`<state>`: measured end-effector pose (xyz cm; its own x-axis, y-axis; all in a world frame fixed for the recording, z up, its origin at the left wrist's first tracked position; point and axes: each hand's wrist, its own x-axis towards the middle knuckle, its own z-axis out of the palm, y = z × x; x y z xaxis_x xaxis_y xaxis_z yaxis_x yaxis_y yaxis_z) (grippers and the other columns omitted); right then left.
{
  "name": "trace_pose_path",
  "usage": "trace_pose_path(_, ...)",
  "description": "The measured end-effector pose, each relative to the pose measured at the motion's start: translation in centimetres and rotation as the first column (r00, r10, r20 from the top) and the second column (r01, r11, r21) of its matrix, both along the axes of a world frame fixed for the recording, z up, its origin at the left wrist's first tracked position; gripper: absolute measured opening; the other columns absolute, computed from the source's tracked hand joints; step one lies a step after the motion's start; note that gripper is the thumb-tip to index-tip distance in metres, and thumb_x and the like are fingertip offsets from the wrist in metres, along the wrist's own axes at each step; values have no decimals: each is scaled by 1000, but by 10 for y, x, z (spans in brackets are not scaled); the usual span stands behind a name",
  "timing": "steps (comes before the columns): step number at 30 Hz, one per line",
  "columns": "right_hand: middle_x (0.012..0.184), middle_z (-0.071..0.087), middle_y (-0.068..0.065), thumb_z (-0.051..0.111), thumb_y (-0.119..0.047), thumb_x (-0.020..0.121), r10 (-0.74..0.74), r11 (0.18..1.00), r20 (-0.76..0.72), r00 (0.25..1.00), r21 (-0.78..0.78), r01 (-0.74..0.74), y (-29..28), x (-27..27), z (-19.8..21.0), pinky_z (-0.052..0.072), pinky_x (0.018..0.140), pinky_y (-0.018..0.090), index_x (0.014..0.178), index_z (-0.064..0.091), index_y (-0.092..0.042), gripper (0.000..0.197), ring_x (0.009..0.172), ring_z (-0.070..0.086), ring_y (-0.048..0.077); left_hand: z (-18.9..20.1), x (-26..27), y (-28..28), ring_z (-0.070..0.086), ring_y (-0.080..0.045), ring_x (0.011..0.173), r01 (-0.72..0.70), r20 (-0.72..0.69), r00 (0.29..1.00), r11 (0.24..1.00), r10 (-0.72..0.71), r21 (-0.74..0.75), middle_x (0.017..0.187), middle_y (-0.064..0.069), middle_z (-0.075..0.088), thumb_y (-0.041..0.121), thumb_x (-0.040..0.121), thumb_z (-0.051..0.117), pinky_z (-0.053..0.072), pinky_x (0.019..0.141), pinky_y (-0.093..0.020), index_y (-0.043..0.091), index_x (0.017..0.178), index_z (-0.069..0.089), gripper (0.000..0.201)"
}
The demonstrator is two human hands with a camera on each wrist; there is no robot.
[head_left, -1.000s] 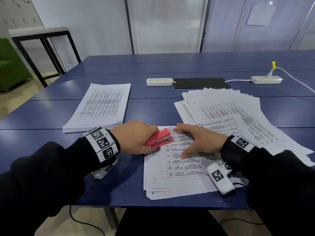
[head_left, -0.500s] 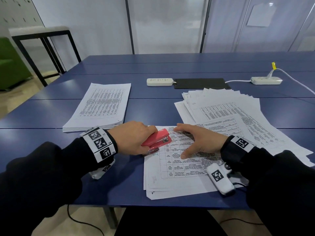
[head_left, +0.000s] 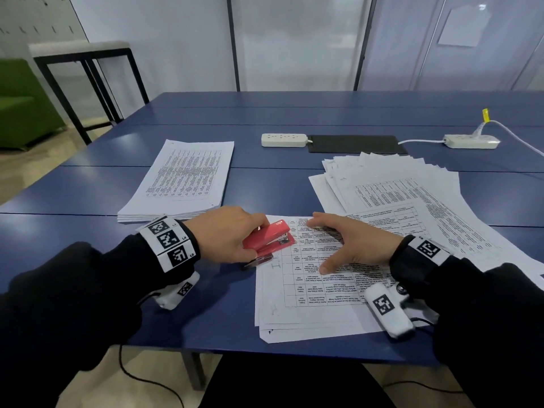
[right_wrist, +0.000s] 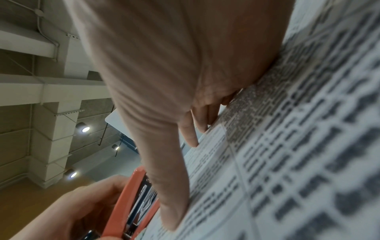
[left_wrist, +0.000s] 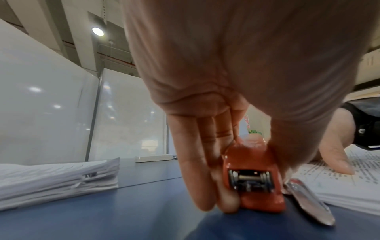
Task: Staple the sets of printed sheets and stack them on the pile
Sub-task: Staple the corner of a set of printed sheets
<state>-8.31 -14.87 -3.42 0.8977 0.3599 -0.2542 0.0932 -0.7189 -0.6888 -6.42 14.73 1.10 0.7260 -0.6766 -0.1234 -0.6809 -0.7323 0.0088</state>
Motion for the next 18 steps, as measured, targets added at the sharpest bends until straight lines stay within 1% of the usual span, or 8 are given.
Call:
trace_pose_path(2,164,24,-27,100,-37,60,1,1000,-9,1000,-7,-1,0,0,1,28,123,33,150,46,-40,105,145,36,4,0,1,2,54,-17,79,-17,-24,1000,999,17,-28,103,3,71,43,89,66,51,77,-36,23,129,53,46)
trace_pose_path(5,165,22,-25,99,-37,61,5,999,-28,1000,-43,-6,3,-1,7,28,124,37,151,44,-40,106,147,34,7,3,3,3,58,-17,82,-36,-22,999,998,35,-57,106,5,71,43,88,68,49,77,-33,25,130,53,47)
trace_pose_path(8,158,33,-18,97,-38,64,26,974,62,998,-228,-12,20,-5,22,31,120,37,151,42,-36,103,141,39,10,6,5,-3,51,-17,79,-32,53,998,999,32,-12,105,5,71,49,87,67,45,73,-32,28,129,52,50)
trace_pose_path(11,131,48,-10,96,-43,63,124,923,216,968,-383,-33,47,-9,33,41,101,31,130,55,-32,79,115,48,10,6,7,-9,52,-18,78,-41,83,996,999,41,5,100,6,69,55,82,69,47,71,-33,31,126,52,53)
trace_pose_path(13,106,62,-7,93,-41,68,122,950,258,958,-311,-37,63,-8,33,44,77,21,109,68,-25,50,89,54,7,4,8,-13,51,-18,76,-60,87,994,998,61,-7,90,8,65,56,80,71,43,67,-32,30,121,53,52)
trace_pose_path(14,92,70,-6,91,-39,72,100,964,252,963,-263,-31,70,-8,33,45,69,20,96,75,-21,35,77,58,7,4,7,-14,50,-18,75,-80,85,993,997,82,-19,85,9,60,55,79,73,41,66,-32,29,118,54,51)
trace_pose_path(16,68,74,-1,88,-38,76,56,974,221,974,-224,-5,80,-5,31,53,64,28,75,78,-17,23,62,64,10,2,7,-15,52,-19,76,-135,71,988,990,137,-40,82,9,57,55,77,75,46,67,-34,25,115,54,52)
trace_pose_path(18,60,72,-2,88,-42,75,47,960,179,983,-282,6,87,-2,32,58,66,33,69,76,-16,29,50,61,7,1,6,-13,57,-22,77,-207,59,976,978,209,-31,82,5,57,53,75,76,53,69,-37,22,112,53,53)
